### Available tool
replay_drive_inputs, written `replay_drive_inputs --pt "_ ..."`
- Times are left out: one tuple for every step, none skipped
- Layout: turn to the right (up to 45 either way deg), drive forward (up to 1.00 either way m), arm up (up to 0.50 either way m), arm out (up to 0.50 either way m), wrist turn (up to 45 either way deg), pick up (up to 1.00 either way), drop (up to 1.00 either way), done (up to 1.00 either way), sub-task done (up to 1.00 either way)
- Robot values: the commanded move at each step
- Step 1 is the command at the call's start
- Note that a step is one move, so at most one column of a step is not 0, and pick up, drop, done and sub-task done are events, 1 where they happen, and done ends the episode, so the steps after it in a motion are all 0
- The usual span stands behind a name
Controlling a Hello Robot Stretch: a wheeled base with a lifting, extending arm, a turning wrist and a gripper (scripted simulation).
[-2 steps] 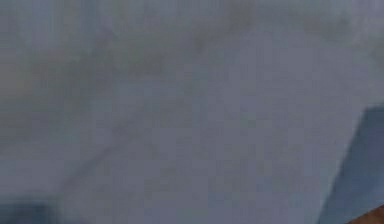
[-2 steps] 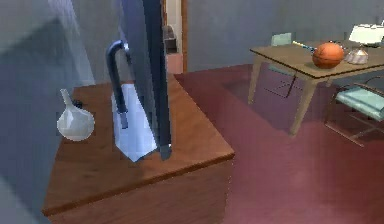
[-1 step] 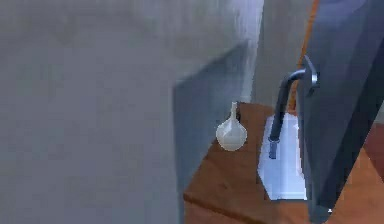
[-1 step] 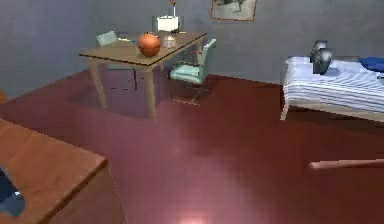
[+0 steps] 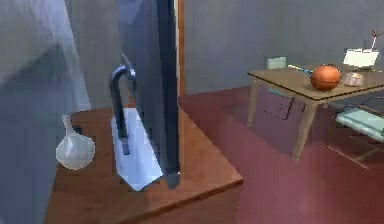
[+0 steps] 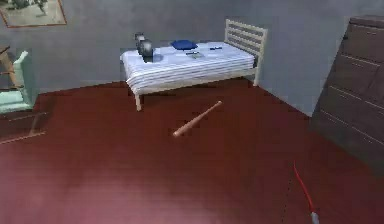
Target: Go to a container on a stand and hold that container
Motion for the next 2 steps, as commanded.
replay_drive_inputs --pt "45.0 0.00 0.00 0.00 0.0 0.00 0.00 0.00 0.00" --pt "24.0 0.00 0.00 0.00 0.0 0.00 0.00 0.00 0.00"
